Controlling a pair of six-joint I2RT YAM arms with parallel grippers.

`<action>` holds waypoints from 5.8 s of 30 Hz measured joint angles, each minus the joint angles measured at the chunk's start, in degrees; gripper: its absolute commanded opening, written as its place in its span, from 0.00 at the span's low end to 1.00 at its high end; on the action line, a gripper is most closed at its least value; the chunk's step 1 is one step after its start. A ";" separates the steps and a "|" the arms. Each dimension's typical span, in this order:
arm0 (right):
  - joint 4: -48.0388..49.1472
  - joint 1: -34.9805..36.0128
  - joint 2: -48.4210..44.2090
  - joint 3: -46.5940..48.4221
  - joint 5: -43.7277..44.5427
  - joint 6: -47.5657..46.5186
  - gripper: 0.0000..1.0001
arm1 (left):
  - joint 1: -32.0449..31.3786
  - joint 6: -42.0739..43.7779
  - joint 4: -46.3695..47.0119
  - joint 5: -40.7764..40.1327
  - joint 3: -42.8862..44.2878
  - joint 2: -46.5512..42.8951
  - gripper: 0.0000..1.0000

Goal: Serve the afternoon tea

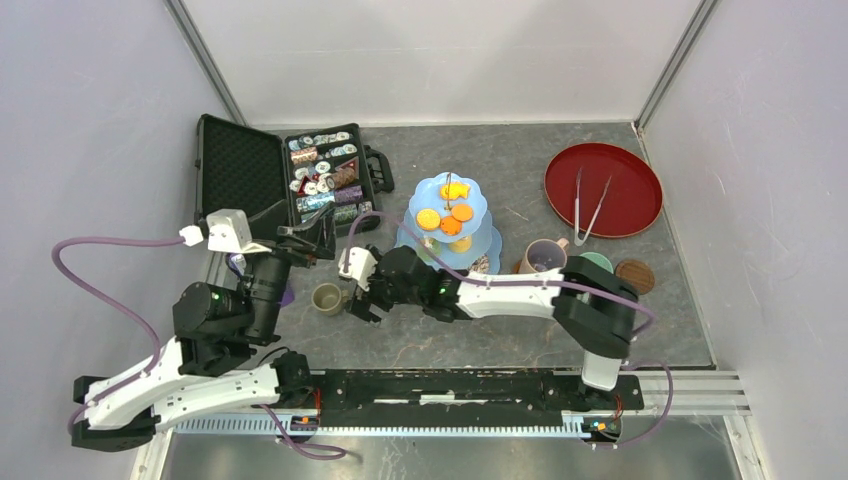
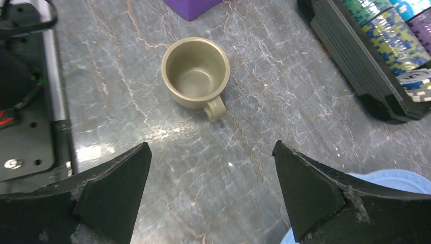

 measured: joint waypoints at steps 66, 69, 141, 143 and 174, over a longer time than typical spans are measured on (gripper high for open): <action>-0.17 2.62 -20.55 -18.03 -1.73 2.27 0.00 | 0.50 5.88 6.73 -0.37 -5.29 -0.61 1.00; -4.57 3.06 -32.85 -22.93 0.68 2.91 0.00 | 0.50 5.88 6.75 -0.37 -5.29 -0.15 1.00; -28.28 -77.61 -47.10 -38.97 34.84 32.15 0.00 | 1.77 5.60 3.48 2.58 -4.52 9.92 1.00; -27.08 -79.14 -46.58 -39.52 34.29 31.32 0.00 | 1.77 5.57 3.45 2.62 -4.52 9.64 1.00; -30.75 -80.56 -62.88 -36.85 22.45 21.40 0.98 | 1.84 2.86 0.15 3.23 -0.92 11.06 1.00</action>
